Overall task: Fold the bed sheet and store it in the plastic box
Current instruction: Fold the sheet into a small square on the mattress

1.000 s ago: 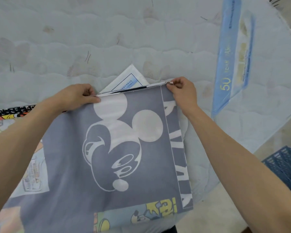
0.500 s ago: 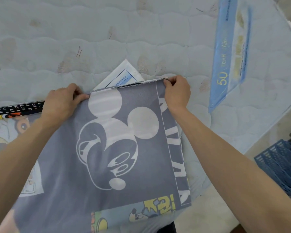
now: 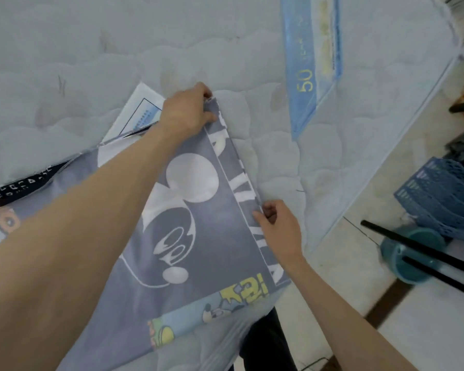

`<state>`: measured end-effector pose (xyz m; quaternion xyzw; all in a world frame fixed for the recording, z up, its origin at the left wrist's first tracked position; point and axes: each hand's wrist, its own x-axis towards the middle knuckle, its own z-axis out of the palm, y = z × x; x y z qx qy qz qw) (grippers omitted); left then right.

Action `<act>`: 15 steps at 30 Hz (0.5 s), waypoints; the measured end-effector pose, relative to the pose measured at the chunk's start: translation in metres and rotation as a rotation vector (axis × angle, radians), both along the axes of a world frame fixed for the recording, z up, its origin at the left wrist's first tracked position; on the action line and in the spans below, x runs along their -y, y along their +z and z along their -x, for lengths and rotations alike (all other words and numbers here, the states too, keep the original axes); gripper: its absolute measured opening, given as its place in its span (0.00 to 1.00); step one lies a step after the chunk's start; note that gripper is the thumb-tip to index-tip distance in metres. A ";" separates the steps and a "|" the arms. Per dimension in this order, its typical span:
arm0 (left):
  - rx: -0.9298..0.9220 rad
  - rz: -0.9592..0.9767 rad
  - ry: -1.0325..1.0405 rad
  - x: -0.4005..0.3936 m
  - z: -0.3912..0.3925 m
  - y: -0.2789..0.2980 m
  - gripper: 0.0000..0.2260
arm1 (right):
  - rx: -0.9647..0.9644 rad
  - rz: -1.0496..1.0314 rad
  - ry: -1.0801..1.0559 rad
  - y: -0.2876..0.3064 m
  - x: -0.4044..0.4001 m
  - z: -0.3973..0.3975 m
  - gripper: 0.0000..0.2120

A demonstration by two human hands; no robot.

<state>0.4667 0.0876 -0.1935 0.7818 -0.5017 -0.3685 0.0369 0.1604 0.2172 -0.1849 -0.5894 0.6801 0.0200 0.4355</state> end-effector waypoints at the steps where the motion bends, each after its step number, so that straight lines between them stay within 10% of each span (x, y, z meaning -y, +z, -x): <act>1: -0.030 -0.013 0.045 0.005 0.000 -0.002 0.22 | -0.009 -0.036 -0.019 0.003 -0.018 0.018 0.09; 15: -0.282 -0.050 0.206 0.025 -0.015 -0.003 0.11 | -0.157 -0.330 -0.298 0.001 -0.121 0.102 0.13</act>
